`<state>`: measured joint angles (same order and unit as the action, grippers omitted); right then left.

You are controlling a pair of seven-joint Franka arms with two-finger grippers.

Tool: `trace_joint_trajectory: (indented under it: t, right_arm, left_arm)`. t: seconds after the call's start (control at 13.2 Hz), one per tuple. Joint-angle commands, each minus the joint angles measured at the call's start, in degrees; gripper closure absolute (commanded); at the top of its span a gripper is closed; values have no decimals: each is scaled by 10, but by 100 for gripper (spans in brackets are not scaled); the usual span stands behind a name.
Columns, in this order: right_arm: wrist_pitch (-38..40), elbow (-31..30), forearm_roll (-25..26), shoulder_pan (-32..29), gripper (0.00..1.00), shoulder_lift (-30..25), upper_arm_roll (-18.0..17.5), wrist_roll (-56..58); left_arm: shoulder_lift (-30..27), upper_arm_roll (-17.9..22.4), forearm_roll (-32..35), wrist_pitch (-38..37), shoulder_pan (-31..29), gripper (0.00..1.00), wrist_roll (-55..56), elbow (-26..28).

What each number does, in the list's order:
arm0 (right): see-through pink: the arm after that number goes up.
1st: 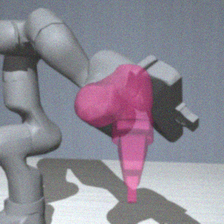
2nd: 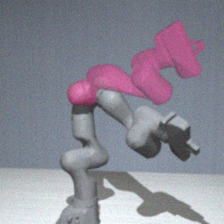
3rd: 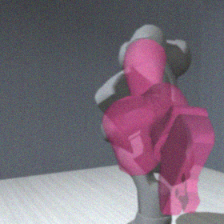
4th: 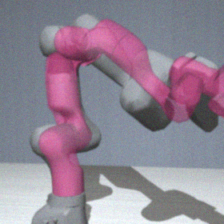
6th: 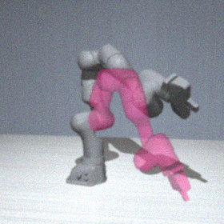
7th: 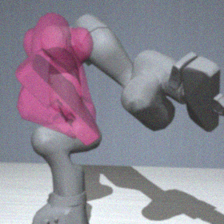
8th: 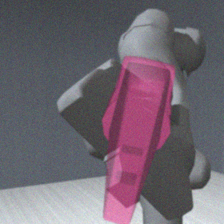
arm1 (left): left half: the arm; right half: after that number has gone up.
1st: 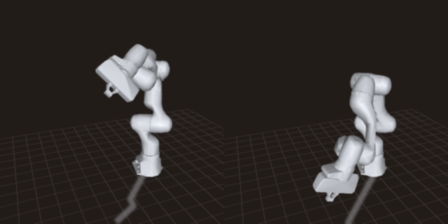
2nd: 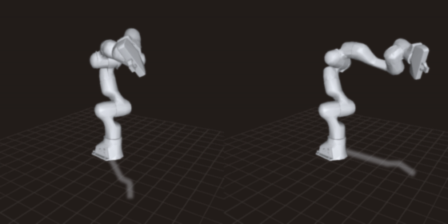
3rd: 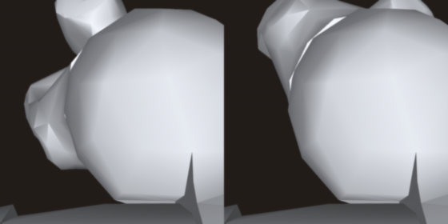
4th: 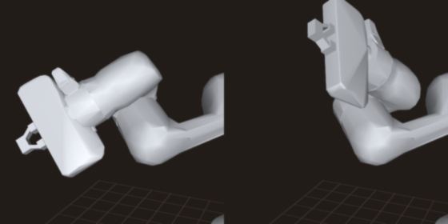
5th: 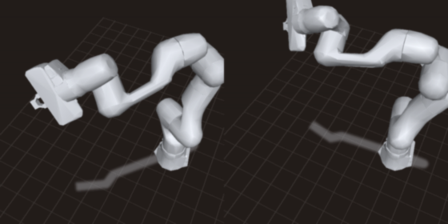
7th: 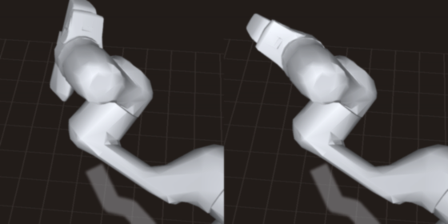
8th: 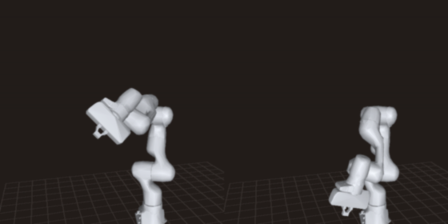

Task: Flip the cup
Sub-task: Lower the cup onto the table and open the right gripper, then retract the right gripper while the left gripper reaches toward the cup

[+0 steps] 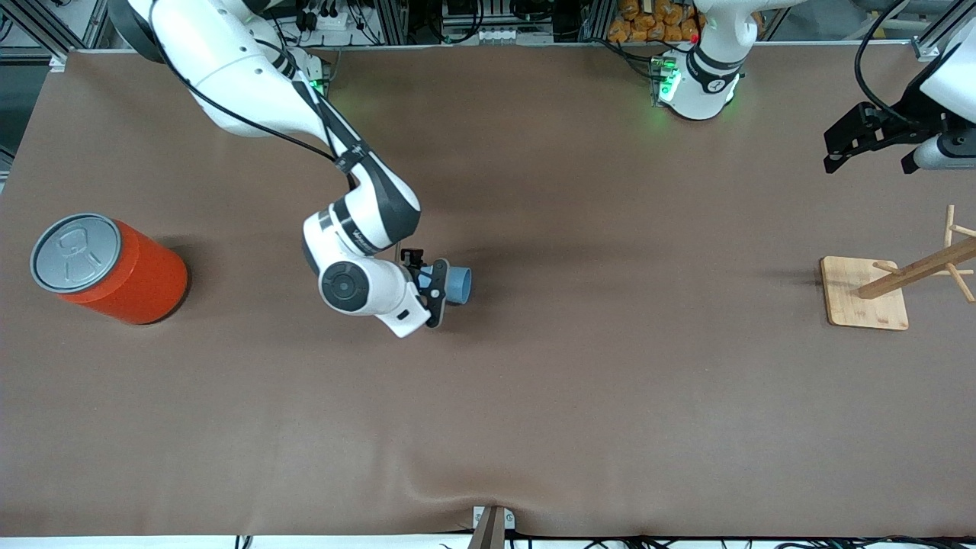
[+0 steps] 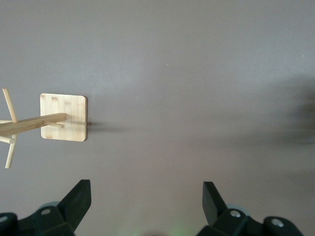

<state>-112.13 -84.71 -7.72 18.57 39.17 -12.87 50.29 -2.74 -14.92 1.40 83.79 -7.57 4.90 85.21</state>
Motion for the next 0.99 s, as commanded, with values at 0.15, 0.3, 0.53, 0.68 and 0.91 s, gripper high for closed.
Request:
trace_joint_trajectory:
  t: [0.15, 0.3, 0.53, 0.68, 0.91]
  right_arm:
    - [109, -22, 7, -31, 0, -143, -5, -120]
    - [143, -34, 10, -35, 0, -202, 21, -151]
    - [166, -29, 3, -91, 0, -228, 43, -162]
    - [191, -30, 2, -125, 0, -252, 48, -151]
    - [245, -34, 9, -114, 0, -312, 113, -164]
  left_arm:
    - [0, -12, -2, -5, -3, 0, 5, -6]
    - [3, -13, -3, -5, -3, 0, 5, -4]
    - [24, -25, -7, -3, -2, 0, 5, -2]
    - [45, -30, -30, 9, -3, 0, 5, -2]
    - [79, -32, -71, 34, -1, 0, 5, 0]
